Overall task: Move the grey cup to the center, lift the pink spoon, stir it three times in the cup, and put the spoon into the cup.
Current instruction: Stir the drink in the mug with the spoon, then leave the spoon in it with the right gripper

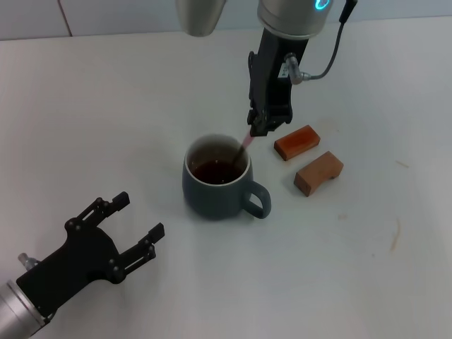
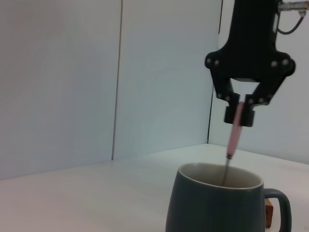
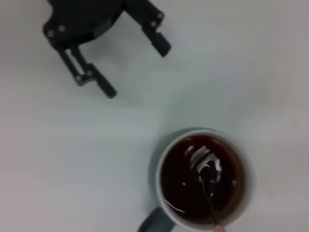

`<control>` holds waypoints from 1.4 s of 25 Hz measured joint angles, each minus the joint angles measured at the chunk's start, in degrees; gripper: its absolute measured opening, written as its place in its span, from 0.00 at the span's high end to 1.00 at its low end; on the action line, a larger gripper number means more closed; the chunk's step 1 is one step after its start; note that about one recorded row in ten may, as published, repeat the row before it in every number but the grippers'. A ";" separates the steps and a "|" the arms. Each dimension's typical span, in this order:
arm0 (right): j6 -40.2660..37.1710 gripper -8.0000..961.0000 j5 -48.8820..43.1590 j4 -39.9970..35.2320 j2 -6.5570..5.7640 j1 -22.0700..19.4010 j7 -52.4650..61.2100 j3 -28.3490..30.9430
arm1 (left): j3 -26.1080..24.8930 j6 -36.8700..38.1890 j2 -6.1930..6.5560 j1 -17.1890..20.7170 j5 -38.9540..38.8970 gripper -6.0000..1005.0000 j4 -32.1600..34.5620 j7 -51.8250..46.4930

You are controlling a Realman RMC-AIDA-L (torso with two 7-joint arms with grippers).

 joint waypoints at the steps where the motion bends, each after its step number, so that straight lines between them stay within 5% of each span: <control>1: 0.00 0.88 0.00 0.00 0.00 0.00 0.00 0.00 | 0.00 0.00 0.00 -0.02 -0.01 0.19 0.01 0.00; 35: 2.48 0.88 -0.19 -0.01 0.07 0.72 1.85 -0.23 | 0.03 0.09 0.04 -0.16 -0.23 0.19 0.26 -0.03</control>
